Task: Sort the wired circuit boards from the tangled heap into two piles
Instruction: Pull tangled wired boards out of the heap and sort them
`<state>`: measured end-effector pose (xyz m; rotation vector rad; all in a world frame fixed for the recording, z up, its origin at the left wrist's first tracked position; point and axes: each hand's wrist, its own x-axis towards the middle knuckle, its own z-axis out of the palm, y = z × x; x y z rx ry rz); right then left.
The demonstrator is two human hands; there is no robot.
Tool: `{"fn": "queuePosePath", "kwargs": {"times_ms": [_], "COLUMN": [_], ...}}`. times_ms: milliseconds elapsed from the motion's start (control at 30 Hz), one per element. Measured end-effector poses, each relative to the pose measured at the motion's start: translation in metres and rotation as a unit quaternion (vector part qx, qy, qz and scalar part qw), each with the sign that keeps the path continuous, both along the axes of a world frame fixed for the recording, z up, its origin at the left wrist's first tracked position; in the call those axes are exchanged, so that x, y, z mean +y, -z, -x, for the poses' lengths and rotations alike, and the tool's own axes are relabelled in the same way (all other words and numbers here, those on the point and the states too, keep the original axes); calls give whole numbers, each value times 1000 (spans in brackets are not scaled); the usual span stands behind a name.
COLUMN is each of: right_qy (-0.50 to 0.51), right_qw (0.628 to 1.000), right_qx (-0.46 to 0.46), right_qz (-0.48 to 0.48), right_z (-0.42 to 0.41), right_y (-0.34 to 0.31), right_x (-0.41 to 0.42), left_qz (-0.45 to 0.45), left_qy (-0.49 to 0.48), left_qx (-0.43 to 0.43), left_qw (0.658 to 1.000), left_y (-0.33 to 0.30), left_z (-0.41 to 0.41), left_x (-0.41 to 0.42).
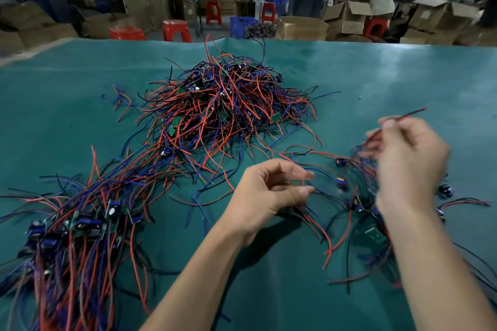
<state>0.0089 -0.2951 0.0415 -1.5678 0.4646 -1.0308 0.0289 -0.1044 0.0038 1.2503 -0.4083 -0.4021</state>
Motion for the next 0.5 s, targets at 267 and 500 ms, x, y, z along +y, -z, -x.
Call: {"fn": "queuePosePath", "kwargs": {"times_ms": [267,500], "right_qy": [48,-151], "right_qw": [878,777], "right_qx": [376,422], "right_qz": [291,442], "right_z": [37,-76], "right_y": [-29,-33], "right_x": [-52,47], "left_qz": [41,37], "left_qy": [-51,-71], "left_qx": [57,87], "left_qw": [996,993], "left_y": [0,1], "left_z": [-5,-8], "left_x": [4,4]}}
